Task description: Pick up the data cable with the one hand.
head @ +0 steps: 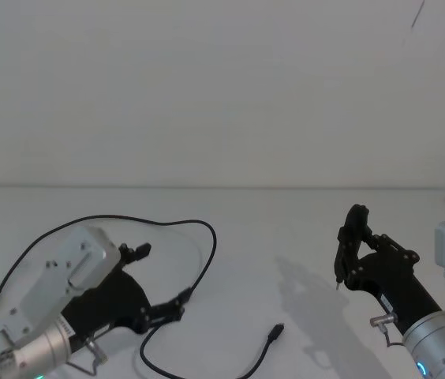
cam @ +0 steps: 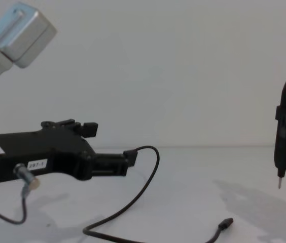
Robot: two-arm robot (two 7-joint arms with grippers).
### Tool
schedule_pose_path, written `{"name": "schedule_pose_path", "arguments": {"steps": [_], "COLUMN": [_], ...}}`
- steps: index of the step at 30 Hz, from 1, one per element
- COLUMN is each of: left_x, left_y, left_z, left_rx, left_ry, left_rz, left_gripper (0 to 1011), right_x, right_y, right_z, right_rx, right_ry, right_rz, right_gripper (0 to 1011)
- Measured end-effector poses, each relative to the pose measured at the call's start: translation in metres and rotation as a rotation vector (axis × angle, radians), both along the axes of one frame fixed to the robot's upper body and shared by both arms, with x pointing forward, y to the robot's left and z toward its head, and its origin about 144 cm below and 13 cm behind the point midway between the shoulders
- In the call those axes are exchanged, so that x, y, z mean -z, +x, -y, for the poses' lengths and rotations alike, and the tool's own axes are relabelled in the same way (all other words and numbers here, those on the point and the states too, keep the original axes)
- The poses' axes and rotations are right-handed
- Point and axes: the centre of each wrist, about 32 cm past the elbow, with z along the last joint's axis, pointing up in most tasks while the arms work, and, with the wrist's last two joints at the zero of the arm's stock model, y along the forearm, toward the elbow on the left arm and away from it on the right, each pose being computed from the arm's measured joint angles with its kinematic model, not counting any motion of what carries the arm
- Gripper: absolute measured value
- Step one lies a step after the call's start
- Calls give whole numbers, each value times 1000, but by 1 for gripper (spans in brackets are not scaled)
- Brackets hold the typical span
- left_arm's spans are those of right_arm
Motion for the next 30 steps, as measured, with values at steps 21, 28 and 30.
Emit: {"name": "schedule_pose_path", "arguments": {"steps": [21, 28, 30], "left_x": [-45, -54, -56], "left_y": [-27, -29, -30], "left_z": [-17, -11, -10], "left_rx": [335, 388, 392], "left_ry": [204, 265, 275], "left_rz": [-92, -105, -106], "left_gripper": [1001, 1001, 1001], "right_x": [0, 0, 0], "right_y": [0, 0, 0], "right_z": [0, 0, 0], "right_rx": [0, 0, 0], "right_ry": [0, 0, 0], "right_rz": [0, 0, 0], "right_gripper": [283, 283, 283]}}
